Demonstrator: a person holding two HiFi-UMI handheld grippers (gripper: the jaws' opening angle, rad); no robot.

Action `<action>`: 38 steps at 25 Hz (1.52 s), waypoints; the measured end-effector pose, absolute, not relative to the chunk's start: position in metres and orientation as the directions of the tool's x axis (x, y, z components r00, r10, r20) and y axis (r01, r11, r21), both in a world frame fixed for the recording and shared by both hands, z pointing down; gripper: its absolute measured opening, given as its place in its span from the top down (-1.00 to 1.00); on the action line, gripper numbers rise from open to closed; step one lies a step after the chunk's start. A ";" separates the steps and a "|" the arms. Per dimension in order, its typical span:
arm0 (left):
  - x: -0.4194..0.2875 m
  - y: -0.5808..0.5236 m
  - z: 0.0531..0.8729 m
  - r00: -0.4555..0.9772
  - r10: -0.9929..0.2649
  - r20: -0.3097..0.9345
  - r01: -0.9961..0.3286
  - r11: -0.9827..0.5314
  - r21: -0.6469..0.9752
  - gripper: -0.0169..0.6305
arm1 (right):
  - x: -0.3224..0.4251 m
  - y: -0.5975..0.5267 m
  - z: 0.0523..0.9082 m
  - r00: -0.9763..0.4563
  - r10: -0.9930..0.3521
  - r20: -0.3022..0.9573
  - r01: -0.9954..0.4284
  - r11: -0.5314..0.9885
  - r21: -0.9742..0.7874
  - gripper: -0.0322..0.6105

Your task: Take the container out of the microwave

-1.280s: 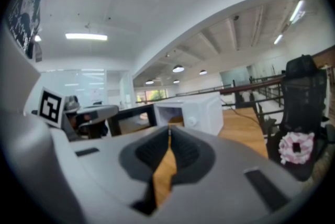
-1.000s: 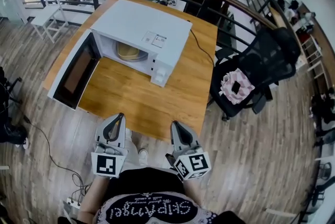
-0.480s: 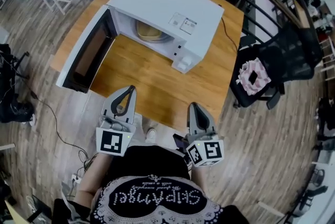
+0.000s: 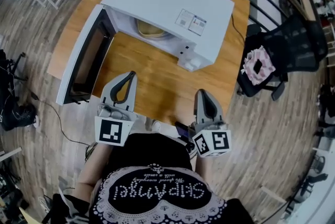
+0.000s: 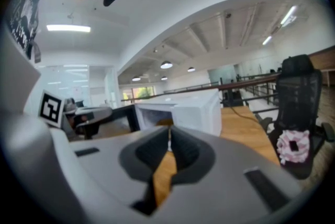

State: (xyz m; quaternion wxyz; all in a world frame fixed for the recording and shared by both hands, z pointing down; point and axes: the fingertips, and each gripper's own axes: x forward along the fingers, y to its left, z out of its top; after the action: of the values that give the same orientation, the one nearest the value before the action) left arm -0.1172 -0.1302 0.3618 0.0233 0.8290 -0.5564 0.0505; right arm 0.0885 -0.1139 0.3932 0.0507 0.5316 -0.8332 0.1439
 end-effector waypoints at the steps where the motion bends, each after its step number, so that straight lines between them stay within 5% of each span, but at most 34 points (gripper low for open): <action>1: -0.119 -0.136 0.362 0.382 -0.917 0.111 -0.922 -0.386 -0.014 0.87 | 0.087 -0.118 0.393 -0.421 -0.875 0.241 -0.904 0.385 -0.184 0.79; 26: -0.120 -0.183 0.372 0.495 -0.860 0.122 -0.867 -0.499 0.000 0.87 | 0.102 -0.136 0.402 -0.247 -0.931 0.268 -0.964 0.208 -0.168 0.79; 38: -0.106 -0.184 0.361 0.451 -0.885 0.114 -0.890 -0.456 -0.016 0.87 | 0.127 -0.148 0.391 -0.282 -0.927 0.247 -0.954 0.245 -0.170 0.79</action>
State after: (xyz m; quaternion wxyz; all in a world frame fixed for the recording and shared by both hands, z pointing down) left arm -0.1058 -0.1837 0.3612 0.0229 0.8515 -0.5212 0.0529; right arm 0.1265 -0.1480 0.3909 0.0478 0.5972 -0.7877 0.1440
